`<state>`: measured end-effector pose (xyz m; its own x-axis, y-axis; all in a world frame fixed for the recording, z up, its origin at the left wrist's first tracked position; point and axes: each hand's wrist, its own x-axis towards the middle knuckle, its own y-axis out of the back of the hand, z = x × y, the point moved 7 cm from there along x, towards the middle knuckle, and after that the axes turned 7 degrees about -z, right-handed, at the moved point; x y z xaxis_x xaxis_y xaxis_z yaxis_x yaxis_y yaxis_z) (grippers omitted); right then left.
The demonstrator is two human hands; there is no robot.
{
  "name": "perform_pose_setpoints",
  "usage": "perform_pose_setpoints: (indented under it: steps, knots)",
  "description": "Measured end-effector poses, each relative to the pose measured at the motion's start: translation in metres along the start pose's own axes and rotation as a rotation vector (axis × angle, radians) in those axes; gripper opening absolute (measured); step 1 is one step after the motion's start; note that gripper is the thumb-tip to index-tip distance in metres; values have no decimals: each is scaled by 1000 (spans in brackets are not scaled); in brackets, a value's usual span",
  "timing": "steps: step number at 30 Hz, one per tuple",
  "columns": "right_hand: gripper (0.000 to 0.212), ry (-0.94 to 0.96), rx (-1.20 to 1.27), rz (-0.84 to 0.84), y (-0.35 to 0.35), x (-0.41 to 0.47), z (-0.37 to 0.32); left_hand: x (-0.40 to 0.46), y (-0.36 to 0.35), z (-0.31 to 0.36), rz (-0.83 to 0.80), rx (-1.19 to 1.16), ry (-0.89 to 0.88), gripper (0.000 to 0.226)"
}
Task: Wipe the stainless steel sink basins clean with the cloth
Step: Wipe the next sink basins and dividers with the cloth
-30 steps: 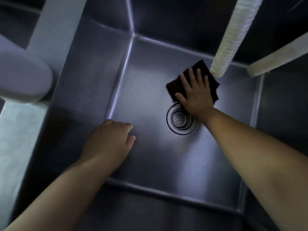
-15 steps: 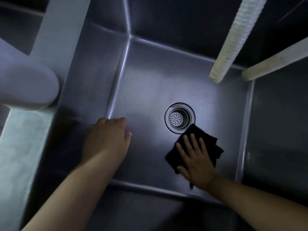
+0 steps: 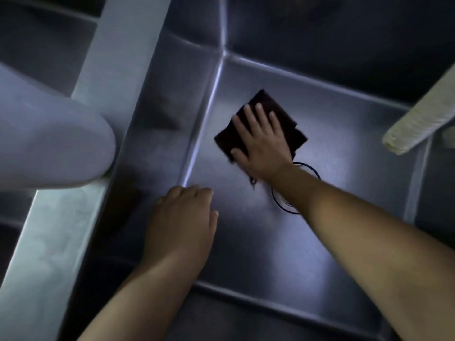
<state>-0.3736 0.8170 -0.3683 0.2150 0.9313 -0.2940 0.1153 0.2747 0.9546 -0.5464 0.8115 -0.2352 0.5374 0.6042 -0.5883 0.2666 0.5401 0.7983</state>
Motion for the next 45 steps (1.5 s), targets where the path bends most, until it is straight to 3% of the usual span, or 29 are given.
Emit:
perform_pose_setpoints:
  steps: [6,9,12,16,20,24,31,39,45]
  knots:
    - [73,-94,-12,27,28,67,48,3,-4,-8,35,-14,-7,30]
    - [76,-159,-17,30,33,80,40,0,0,-4,25,-6,-20,31]
    - [76,-200,8,17,33,81,10,0,5,-7,117,-22,-1,34]
    - [76,-83,63,27,23,50,-38,-5,11,-10,127,-61,-14,26]
    - [76,20,17,-11,6,2,-74,-30,29,-8,135,56,-70,19]
    - [77,140,47,-59,-10,-44,-115,-65,42,-18,174,-95,-125,27]
    - [77,369,53,-164,-49,-120,-193,-106,40,-21,240,141,-213,40]
    - [58,703,130,-256,-57,-174,-196,-117,33,-14,353,221,-285,34]
    - [53,735,489,-389,-46,-211,-169,-120,36,-16,333,234,-266,35]
